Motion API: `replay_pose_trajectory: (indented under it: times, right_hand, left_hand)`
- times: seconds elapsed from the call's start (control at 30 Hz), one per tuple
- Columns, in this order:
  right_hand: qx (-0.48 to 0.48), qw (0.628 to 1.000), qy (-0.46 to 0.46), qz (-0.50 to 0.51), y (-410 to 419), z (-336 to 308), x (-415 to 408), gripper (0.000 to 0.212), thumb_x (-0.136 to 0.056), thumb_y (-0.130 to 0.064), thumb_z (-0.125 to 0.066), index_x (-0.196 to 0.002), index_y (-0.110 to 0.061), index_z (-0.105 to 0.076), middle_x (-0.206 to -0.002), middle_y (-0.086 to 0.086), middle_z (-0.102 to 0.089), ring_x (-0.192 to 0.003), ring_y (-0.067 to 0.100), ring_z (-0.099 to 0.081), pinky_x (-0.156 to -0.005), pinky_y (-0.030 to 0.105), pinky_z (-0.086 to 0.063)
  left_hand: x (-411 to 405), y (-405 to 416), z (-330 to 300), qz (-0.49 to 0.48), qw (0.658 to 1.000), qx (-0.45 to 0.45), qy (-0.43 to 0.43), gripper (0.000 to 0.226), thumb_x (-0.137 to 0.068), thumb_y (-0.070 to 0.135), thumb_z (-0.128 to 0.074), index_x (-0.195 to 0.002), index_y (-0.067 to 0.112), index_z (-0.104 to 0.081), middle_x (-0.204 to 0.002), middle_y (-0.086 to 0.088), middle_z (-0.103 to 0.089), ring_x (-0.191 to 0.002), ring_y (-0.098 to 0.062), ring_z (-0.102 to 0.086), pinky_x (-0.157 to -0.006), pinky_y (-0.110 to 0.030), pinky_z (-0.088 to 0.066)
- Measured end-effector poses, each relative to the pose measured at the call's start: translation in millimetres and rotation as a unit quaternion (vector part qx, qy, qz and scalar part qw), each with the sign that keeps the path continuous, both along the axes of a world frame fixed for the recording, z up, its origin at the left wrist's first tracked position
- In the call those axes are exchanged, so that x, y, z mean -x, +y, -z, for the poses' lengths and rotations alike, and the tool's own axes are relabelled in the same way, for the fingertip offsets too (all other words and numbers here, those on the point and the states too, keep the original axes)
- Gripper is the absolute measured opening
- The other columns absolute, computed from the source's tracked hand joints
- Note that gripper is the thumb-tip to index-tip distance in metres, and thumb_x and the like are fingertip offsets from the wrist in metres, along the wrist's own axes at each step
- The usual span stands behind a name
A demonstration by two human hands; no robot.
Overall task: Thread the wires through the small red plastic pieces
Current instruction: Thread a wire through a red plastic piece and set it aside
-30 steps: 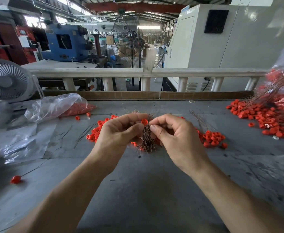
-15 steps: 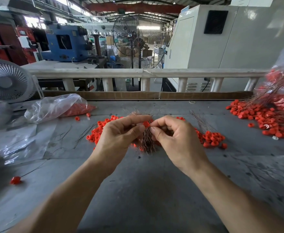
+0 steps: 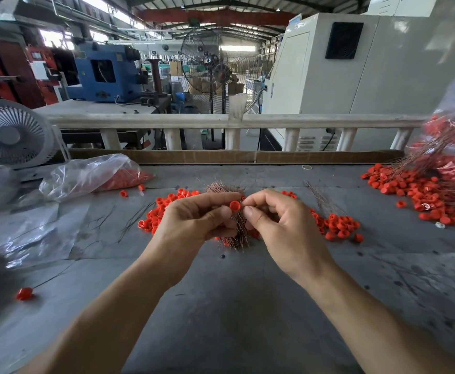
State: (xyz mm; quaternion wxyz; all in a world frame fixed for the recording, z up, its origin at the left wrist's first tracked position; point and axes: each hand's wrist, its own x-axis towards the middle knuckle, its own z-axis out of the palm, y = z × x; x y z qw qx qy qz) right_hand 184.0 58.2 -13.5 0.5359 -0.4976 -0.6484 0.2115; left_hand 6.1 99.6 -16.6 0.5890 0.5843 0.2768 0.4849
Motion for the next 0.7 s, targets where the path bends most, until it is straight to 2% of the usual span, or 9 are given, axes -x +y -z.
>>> replay_pose_trajectory:
  times: [0.17, 0.37, 0.5, 0.57, 0.7]
  right_hand:
    - [0.008, 1.0, -0.011, -0.008, 1.2, 1.4, -0.9, 0.022, -0.1, -0.014, -0.059, -0.093, -0.032, -0.07, -0.078, -0.002, -0.069, -0.069, 0.01, -0.062, -0.066, 0.033, -0.053]
    - [0.032, 0.999, 0.014, -0.032, 0.0, 0.8, 2.1, 0.025, -0.102, -0.01, -0.057, -0.097, -0.031, -0.069, -0.078, -0.011, -0.072, -0.068, -0.003, -0.063, -0.064, 0.011, -0.047]
    - [0.035, 0.998, 0.024, -0.041, 0.7, 1.1, 2.4, 0.021, -0.101, -0.011, -0.058, -0.104, -0.03, -0.065, -0.078, -0.01, -0.074, -0.069, -0.002, -0.064, -0.066, 0.012, -0.046]
    - [0.033, 0.998, 0.022, -0.042, 1.2, 1.4, 2.3, 0.021, -0.101, -0.013, -0.057, -0.107, -0.032, -0.063, -0.079, -0.01, -0.074, -0.069, 0.0, -0.064, -0.067, 0.015, -0.046]
    - [0.036, 0.997, 0.035, -0.057, 1.0, 2.7, 2.7, 0.023, -0.101, -0.013, -0.055, -0.112, -0.033, -0.061, -0.081, -0.01, -0.075, -0.067, 0.001, -0.065, -0.057, 0.013, -0.046]
  left_hand:
    - [-0.9, -1.4, -2.0, -0.002, 1.0, 0.007, -0.003, 0.026, -0.078, 0.015, -0.072, -0.102, 0.015, -0.081, -0.094, -0.021, -0.073, -0.081, -0.022, -0.07, -0.076, -0.031, -0.061]
    - [0.7, -1.0, -1.8, -0.012, 1.0, -0.01, -0.008, 0.024, -0.081, 0.018, -0.071, -0.103, 0.016, -0.081, -0.086, -0.01, -0.075, -0.078, -0.019, -0.07, -0.074, -0.031, -0.06]
    - [0.8, -0.9, -1.7, -0.018, 1.0, -0.011, -0.012, 0.025, -0.084, 0.017, -0.069, -0.106, 0.017, -0.08, -0.083, -0.009, -0.074, -0.079, -0.019, -0.072, -0.075, -0.03, -0.06]
    - [0.9, -1.2, -2.2, -0.018, 1.0, -0.009, -0.015, 0.026, -0.084, 0.016, -0.068, -0.108, 0.016, -0.08, -0.082, -0.011, -0.074, -0.082, -0.024, -0.074, -0.075, -0.03, -0.06]
    - [0.9, -2.3, -3.2, -0.013, 1.0, -0.004, -0.017, 0.027, -0.085, 0.016, -0.068, -0.109, 0.014, -0.078, -0.1, -0.018, -0.076, -0.084, -0.027, -0.073, -0.074, -0.034, -0.061]
